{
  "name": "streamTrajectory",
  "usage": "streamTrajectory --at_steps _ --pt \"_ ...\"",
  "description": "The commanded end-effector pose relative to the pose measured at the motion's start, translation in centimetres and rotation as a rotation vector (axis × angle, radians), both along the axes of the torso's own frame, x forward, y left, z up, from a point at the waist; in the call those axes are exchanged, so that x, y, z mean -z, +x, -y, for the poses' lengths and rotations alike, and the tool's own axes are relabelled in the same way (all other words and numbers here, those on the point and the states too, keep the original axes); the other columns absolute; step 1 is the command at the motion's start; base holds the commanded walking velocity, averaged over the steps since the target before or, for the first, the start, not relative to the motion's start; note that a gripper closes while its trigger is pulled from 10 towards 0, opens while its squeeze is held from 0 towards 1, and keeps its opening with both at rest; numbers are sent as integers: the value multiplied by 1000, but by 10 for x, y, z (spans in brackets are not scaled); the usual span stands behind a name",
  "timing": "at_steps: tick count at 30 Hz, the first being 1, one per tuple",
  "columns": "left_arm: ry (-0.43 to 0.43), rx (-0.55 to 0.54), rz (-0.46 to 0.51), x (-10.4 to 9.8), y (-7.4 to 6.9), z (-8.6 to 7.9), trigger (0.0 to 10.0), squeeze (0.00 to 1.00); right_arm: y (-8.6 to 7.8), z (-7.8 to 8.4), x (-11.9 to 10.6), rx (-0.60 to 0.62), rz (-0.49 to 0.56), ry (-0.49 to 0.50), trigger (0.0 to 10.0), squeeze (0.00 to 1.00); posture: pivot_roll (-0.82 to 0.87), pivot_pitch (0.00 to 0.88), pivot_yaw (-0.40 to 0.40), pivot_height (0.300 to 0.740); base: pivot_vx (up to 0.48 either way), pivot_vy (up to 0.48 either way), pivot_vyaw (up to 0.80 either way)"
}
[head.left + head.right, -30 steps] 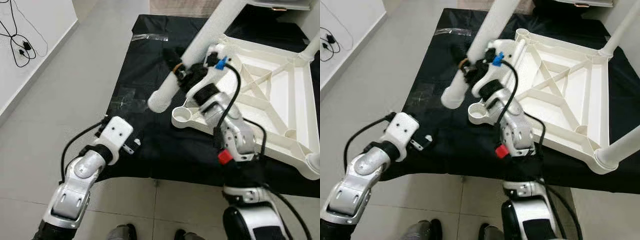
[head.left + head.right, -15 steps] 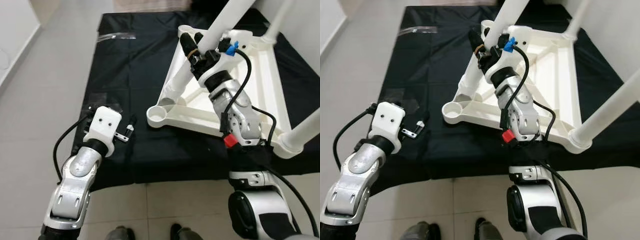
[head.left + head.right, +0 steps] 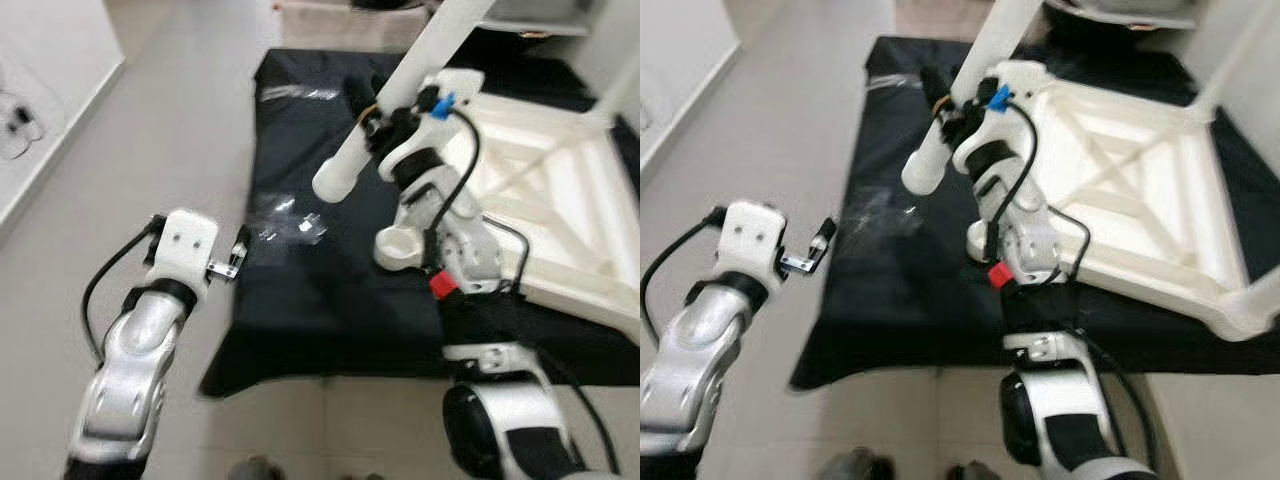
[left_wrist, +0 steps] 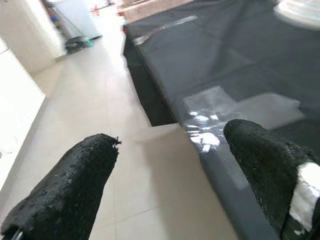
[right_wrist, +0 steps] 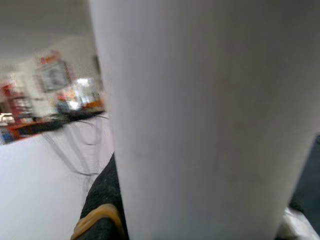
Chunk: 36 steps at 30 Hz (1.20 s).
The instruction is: Building children table
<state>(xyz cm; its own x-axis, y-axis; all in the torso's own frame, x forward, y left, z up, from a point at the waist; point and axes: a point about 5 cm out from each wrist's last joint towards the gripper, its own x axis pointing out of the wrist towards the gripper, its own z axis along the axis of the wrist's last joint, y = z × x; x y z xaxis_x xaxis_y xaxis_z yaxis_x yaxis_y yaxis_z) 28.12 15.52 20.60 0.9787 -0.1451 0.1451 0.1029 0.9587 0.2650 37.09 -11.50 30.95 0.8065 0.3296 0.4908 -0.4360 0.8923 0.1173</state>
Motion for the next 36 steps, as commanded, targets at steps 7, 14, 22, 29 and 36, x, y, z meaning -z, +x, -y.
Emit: streamTrajectory --at_steps 7,14,22,29,36 --pt "-28 -34 17 -5 2 -3 10000 0 0 6 -5 34 34 -8 10000 0 131 165 -28 740 189 -192 0" --pt "-20 -31 16 -4 2 -4 10000 0 0 6 -4 40 35 -7 10000 0 130 157 -28 740 354 -320 0" --pt "-39 -79 12 -5 4 -11 10000 0 0 6 -5 35 41 -2 10000 0 133 152 -31 740 298 -105 0" --pt "-45 -86 9 -5 5 -14 10000 0 1 4 -6 35 46 -8 10000 0 134 149 -33 740 0 0 0" --pt "-47 -80 7 -5 6 -13 10000 0 5 10 -3 63 20 -23 10000 0 136 152 -31 740 0 0 -114"
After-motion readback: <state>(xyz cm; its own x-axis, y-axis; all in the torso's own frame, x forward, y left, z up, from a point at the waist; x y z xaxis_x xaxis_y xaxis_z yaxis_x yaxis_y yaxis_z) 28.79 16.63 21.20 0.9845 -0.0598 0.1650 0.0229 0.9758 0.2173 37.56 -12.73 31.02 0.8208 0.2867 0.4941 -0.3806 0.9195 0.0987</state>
